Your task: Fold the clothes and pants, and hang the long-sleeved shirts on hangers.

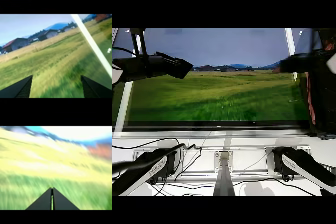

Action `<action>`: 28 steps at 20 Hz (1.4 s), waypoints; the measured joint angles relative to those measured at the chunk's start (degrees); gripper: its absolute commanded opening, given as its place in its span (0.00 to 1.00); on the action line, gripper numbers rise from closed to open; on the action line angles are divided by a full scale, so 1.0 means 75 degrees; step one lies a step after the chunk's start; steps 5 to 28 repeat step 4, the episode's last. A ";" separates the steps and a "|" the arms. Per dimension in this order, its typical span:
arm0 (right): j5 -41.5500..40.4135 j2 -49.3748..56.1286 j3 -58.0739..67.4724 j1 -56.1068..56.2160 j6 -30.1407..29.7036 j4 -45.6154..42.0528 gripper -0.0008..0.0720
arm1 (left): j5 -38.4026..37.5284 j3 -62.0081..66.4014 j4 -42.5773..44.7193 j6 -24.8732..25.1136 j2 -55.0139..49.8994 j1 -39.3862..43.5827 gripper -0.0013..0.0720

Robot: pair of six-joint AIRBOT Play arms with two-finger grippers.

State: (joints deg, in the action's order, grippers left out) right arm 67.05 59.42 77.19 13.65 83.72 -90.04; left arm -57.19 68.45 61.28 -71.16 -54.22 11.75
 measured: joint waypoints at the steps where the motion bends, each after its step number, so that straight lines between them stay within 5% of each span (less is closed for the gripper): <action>1: -0.0210 0.0000 0.0000 0.0385 -0.0085 -0.0061 0.06 | 0.0000 -0.0003 0.0000 0.0000 0.0000 0.0000 0.95; 28: -0.0580 0.0000 0.0000 0.1032 -0.0221 -0.0172 0.06 | 0.0000 -0.0003 0.0003 0.0000 0.0000 0.0000 0.95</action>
